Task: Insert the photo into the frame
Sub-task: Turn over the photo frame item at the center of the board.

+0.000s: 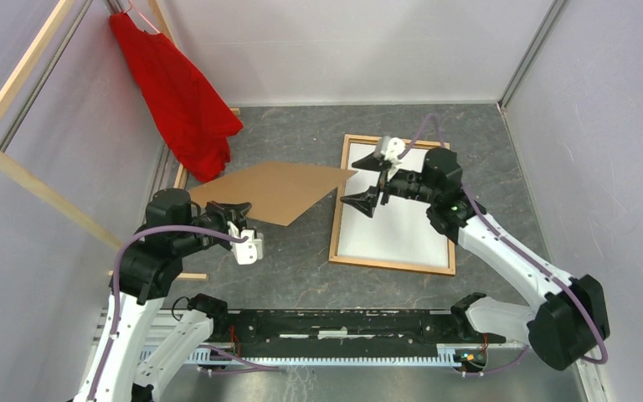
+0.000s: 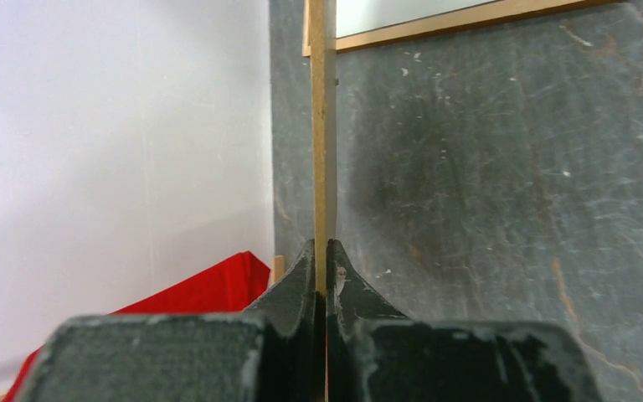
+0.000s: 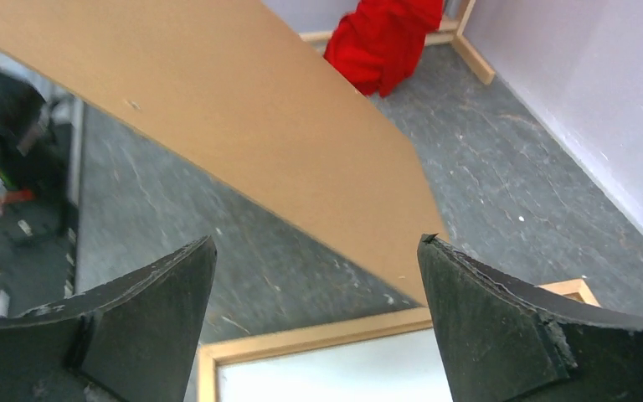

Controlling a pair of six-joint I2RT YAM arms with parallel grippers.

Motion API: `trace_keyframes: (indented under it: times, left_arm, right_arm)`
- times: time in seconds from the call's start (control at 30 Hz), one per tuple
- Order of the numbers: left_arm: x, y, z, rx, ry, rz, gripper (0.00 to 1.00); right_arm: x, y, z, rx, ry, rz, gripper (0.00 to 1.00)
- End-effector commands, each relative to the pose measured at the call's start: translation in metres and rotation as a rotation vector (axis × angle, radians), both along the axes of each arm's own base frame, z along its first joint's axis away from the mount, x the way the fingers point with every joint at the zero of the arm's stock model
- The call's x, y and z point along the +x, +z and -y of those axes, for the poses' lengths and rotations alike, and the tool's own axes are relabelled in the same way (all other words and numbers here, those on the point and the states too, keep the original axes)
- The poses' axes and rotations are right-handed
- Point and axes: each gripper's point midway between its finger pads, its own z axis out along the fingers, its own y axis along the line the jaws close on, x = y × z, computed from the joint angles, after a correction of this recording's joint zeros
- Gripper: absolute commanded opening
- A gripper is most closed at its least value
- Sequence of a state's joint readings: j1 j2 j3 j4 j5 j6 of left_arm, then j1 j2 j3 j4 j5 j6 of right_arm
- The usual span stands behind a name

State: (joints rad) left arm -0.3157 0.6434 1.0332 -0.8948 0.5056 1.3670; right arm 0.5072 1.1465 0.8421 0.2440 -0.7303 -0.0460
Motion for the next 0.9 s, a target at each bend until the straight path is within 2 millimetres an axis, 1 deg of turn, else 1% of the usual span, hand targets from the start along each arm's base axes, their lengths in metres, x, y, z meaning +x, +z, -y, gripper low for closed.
trace_keyframes:
  times: [0.0,0.13,0.23,0.4,0.5,0.57,0.63,0.67,0.73,0.8,0.87]
  left_arm:
    - [-0.013,0.027,0.004,-0.016,-0.057,0.057,0.02]
    - [-0.016,0.029,0.003,-0.007,-0.057,0.051,0.02]
    - [-0.019,0.029,0.003,-0.006,-0.064,0.042,0.02]
    - [-0.019,0.031,0.003,-0.005,-0.064,0.049,0.02]
    - [-0.019,0.032,0.003,-0.006,-0.066,0.053,0.02]
    - [-0.019,0.031,0.003,-0.006,-0.063,0.051,0.02]
    - [-0.019,0.031,0.002,-0.005,-0.062,0.052,0.02]
    - [-0.019,0.030,0.002,-0.003,-0.062,0.051,0.02]
    - [-0.018,0.029,0.002,0.002,-0.062,0.053,0.02]
    - [-0.018,0.028,0.002,0.003,-0.061,0.050,0.02]
    - [-0.016,0.031,0.002,-0.003,-0.054,0.058,0.02]
  right_arm:
    - [-0.003,-0.006,-0.021,-0.131,0.117,0.259,0.96]
    - [-0.023,-0.007,-0.047,-0.175,0.177,0.351,0.96]
    - [-0.031,-0.010,-0.058,-0.178,0.195,0.368,0.95]
    - [-0.030,-0.013,-0.070,-0.194,0.166,0.399,0.88]
    - [-0.026,-0.018,-0.079,-0.236,0.147,0.414,0.80]
    - [-0.023,-0.026,-0.085,-0.269,0.145,0.411,0.72]
    - [-0.020,-0.031,-0.088,-0.285,0.138,0.407,0.67]
    - [-0.019,-0.032,-0.089,-0.287,0.130,0.409,0.67]
    - [-0.017,-0.030,-0.091,-0.274,0.098,0.418,0.70]
    - [-0.014,-0.026,-0.090,-0.259,0.064,0.436,0.64]
    - [-0.011,-0.020,-0.088,-0.235,0.024,0.449,0.52]
